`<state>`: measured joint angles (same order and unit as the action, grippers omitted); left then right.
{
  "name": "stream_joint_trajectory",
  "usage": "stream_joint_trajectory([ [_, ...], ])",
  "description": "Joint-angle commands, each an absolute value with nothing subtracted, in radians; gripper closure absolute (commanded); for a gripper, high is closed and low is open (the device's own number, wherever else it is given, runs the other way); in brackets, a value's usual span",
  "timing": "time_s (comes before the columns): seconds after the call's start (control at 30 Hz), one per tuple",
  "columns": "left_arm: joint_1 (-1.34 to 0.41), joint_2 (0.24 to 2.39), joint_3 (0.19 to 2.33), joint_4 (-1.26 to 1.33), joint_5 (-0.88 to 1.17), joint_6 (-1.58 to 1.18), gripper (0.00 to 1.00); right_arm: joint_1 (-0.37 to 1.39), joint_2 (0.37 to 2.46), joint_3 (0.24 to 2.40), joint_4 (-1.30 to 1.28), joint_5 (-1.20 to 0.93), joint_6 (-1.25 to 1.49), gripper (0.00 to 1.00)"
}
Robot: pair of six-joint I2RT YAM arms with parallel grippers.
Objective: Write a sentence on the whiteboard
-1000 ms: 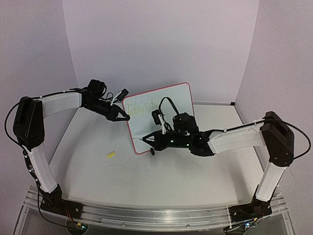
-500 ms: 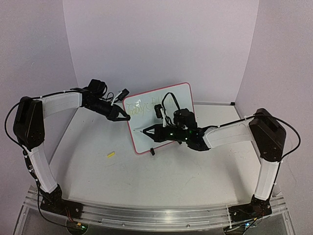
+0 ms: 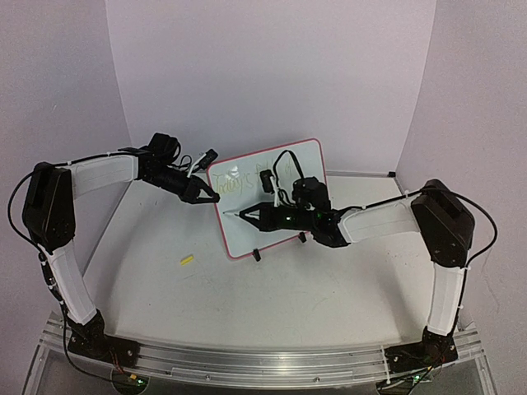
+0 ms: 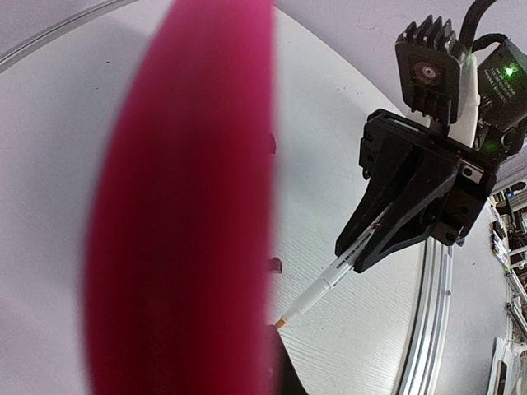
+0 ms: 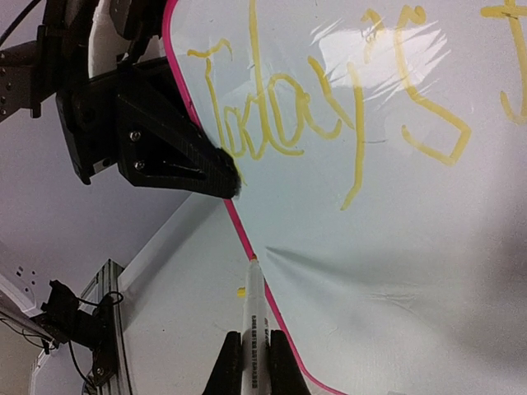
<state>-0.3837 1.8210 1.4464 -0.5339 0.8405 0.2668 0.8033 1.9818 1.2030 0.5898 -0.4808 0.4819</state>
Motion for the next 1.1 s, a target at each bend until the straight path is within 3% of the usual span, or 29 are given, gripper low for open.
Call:
stream_joint_trajectory([
  [0.0,-0.415,1.839,1.455,-0.596,0.789,0.319,1.0,0.788,2.008,1.235,0.63,-0.488,0.5,1.0],
  [0.73,-0.415,1.839,1.459,-0.599,0.787,0.32,1.0,0.778,2.029,1.109,0.634,-0.504,0.535,1.0],
  [1.07,-0.414,1.838,1.458,-0.599,0.787,0.32,1.0,0.787,1.946,1.073,0.66,-0.541,0.534,1.0],
])
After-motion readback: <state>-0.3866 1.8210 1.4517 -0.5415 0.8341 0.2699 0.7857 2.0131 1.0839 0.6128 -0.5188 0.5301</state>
